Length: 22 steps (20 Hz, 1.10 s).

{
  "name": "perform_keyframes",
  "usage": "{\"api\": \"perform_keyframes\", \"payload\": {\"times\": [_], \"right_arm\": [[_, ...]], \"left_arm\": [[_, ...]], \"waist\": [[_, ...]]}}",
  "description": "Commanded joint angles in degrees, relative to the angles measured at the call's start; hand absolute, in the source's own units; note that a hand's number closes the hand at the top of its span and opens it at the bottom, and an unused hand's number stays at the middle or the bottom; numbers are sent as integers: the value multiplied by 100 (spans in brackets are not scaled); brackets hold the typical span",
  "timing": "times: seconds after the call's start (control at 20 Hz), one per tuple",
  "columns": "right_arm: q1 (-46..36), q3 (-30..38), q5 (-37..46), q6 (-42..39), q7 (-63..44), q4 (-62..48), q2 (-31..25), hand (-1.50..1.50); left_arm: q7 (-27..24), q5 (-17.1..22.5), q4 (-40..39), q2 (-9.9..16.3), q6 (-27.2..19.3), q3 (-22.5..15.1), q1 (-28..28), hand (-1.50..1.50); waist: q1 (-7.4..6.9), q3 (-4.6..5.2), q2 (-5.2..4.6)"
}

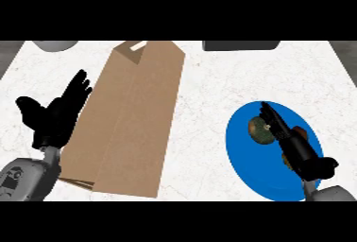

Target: Pick the squash from the plate and place it in the cardboard box

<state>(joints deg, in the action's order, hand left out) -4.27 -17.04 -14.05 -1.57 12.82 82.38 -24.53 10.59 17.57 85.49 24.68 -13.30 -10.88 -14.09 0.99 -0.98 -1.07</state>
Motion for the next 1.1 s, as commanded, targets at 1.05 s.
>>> {"api": "perform_keyframes", "payload": {"times": [1.05], "right_arm": [[-2223, -229, 1751, -2805, 4868, -2565, -2071, -150]], "left_arm": [[-630, -1377, -956, 871, -448, 206, 469, 0]], "waist": [[-487, 64, -6]]}}
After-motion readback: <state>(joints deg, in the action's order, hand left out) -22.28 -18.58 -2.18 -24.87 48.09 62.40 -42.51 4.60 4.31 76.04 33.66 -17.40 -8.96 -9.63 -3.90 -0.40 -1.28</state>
